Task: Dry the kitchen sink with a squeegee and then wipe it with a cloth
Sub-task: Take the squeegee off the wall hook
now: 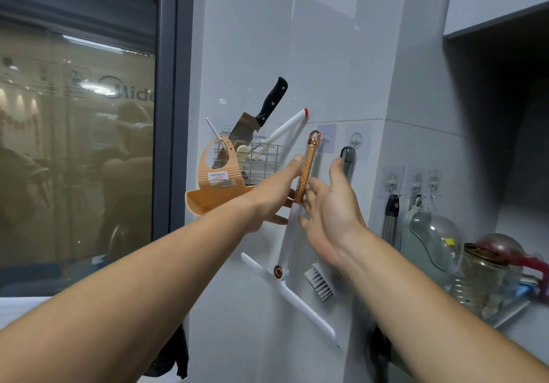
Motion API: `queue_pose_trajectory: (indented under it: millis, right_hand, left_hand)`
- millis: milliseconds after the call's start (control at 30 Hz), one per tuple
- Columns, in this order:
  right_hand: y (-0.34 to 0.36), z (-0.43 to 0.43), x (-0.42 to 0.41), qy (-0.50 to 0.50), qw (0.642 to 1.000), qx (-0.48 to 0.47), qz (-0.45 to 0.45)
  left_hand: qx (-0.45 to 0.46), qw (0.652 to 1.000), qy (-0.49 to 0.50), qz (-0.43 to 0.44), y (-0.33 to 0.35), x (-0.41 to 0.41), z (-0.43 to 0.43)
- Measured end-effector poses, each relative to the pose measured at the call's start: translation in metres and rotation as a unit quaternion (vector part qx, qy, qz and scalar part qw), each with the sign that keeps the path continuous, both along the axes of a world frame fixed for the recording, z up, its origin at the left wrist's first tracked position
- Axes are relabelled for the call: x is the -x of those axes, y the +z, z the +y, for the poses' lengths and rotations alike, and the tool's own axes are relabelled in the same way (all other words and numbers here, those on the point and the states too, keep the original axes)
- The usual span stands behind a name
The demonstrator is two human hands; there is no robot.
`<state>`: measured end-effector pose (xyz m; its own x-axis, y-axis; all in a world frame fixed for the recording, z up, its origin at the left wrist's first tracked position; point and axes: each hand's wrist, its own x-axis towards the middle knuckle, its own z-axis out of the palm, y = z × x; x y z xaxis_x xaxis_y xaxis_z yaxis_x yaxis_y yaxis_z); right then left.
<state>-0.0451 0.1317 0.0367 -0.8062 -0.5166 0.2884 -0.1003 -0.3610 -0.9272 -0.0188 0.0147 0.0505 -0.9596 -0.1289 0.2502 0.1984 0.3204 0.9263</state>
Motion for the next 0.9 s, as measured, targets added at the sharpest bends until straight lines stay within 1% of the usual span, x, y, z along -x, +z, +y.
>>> queue_pose_trajectory:
  millis: [167,300,433,500,567,667,800,900]
  right_hand:
    - [-0.005,0.005,-0.002,0.040,0.999,-0.010,-0.021]
    - [-0.008,0.002,-0.009,0.037,0.999,-0.009,-0.029]
    - [-0.018,0.005,-0.017,0.060,0.998,-0.007,-0.020]
    - [-0.032,0.009,-0.020,0.082,0.996,0.001,-0.032]
    - [-0.049,0.012,-0.024,0.110,0.993,0.002,-0.053]
    - [-0.076,0.018,-0.030,0.146,0.985,-0.016,-0.086]
    - [-0.115,0.030,-0.033,0.162,0.976,-0.085,-0.115]
    - [-0.141,0.041,-0.033,0.167,0.967,-0.134,-0.139]
  left_hand:
    - [-0.009,1.000,0.026,0.015,-0.007,-0.007,-0.002]
    - [-0.006,0.999,0.031,0.007,-0.012,-0.014,-0.002]
    - [0.041,0.996,0.062,0.047,-0.023,-0.021,-0.003]
    - [0.072,0.991,0.092,0.065,-0.036,-0.029,-0.004]
    - [0.083,0.987,0.120,0.074,-0.054,-0.039,-0.005]
    - [0.066,0.987,0.139,0.054,-0.087,-0.055,-0.011]
    - [0.034,0.988,0.150,0.001,-0.139,-0.079,-0.017]
    - [0.014,0.989,0.143,-0.018,-0.180,-0.097,-0.014]
